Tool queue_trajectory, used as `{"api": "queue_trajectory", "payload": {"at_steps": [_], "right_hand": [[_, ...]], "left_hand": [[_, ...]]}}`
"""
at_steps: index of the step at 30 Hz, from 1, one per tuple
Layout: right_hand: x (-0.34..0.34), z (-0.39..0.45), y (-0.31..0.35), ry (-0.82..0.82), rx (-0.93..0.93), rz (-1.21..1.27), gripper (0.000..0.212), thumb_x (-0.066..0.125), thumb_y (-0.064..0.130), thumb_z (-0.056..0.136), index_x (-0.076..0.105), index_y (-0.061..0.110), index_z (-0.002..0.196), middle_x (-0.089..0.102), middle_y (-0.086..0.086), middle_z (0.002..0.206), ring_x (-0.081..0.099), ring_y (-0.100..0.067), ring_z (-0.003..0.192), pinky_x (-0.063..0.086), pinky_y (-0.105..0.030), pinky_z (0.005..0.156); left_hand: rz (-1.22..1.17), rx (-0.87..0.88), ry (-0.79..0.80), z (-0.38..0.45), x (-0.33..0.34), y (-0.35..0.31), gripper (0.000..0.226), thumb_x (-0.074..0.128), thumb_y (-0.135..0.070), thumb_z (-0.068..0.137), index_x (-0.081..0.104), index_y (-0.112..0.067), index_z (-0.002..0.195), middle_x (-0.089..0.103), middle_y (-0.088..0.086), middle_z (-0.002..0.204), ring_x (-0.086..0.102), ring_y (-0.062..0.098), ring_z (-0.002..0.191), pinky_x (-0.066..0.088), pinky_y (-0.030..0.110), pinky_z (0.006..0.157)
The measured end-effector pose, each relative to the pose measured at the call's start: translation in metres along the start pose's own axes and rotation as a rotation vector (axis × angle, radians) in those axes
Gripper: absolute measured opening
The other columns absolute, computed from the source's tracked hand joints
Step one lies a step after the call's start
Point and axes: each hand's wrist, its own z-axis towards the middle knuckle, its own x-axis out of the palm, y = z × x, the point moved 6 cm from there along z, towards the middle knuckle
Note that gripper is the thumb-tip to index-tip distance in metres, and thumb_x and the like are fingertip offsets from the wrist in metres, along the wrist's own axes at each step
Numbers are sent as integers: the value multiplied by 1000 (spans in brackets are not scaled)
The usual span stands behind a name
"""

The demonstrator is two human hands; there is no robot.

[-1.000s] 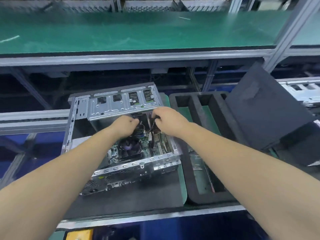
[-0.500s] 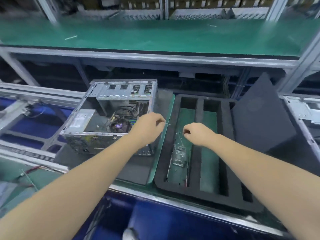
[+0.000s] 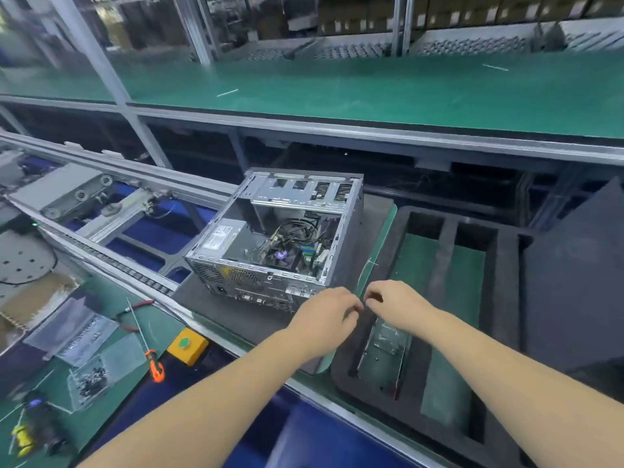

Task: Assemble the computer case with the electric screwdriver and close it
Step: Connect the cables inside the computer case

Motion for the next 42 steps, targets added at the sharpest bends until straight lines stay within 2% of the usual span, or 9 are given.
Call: {"api": "queue_trajectory", "payload": {"at_steps": [8, 14, 18, 22, 25, 29, 35, 38, 42], "right_hand": [[-13, 25, 31, -46, -42, 25, 15, 55, 23, 99, 65, 32, 92, 66, 11, 93, 60, -17, 90, 44, -32, 76], [-32, 36, 44, -121, -8, 50, 19, 48, 25, 102, 65, 28, 95, 70, 7, 98, 62, -18, 88, 51, -35, 77], [-38, 45, 56, -177, 107, 104, 27, 46, 48, 105, 51, 21, 104, 67, 1, 90, 64, -20, 75, 53, -39, 68], [-25, 53, 69, -6, 326, 218, 52, 39, 60, 102, 54, 10, 99, 68, -10, 87, 72, -26, 56, 59, -36, 49], [-21, 55, 76, 39, 381, 209, 46, 47, 55, 98, 58, 11, 88, 68, -10, 89, 74, -34, 61, 59, -33, 47], [-20, 54, 87, 43, 405, 180, 36, 55, 44, 85, 62, 10, 81, 71, -6, 69, 72, -30, 50, 56, -29, 51], [-16, 51, 91, 58, 432, 183, 37, 54, 44, 81, 63, 8, 82, 68, -4, 51, 70, -25, 44, 53, -26, 49], [-16, 53, 93, 70, 443, 65, 40, 49, 49, 80, 68, 14, 82, 72, 1, 56, 71, -19, 46, 52, -25, 54], [-33, 66, 109, -122, 365, -411, 32, 52, 50, 89, 56, 23, 73, 60, 6, 74, 56, -16, 62, 36, -26, 53]], "left_hand": [[-86, -73, -10, 3, -15, 23, 34, 49, -27, 98, 62, -30, 130, 64, -6, 127, 61, 17, 111, 51, 37, 96], [-153, -113, -120, 4, -32, 34, 33, 49, -29, 97, 59, -36, 127, 71, -10, 106, 63, 17, 96, 52, 35, 82], [133, -123, -318, 7, -53, 48, 33, 52, -39, 97, 62, -26, 126, 62, -6, 113, 58, 19, 105, 47, 37, 93], [369, -107, -101, 8, -38, 68, 42, 41, -49, 101, 59, -20, 127, 62, 2, 123, 54, 27, 117, 36, 41, 104], [417, -57, -102, 11, -40, 71, 35, 36, -43, 105, 58, -21, 122, 65, 2, 117, 57, 28, 112, 36, 41, 98], [458, -1, -74, 8, -45, 80, 31, 37, -43, 106, 59, -22, 112, 68, 1, 109, 60, 29, 103, 38, 42, 87], [383, 32, -36, 0, -44, 87, 31, 38, -46, 106, 60, -24, 110, 67, -3, 106, 59, 25, 102, 38, 40, 89], [369, 27, -47, -1, -44, 86, 31, 38, -45, 106, 61, -24, 110, 67, -3, 105, 59, 26, 101, 39, 41, 91], [196, 11, -128, -11, -52, 88, 29, 44, -41, 103, 65, -24, 116, 71, -3, 108, 62, 24, 104, 42, 40, 95]]}}
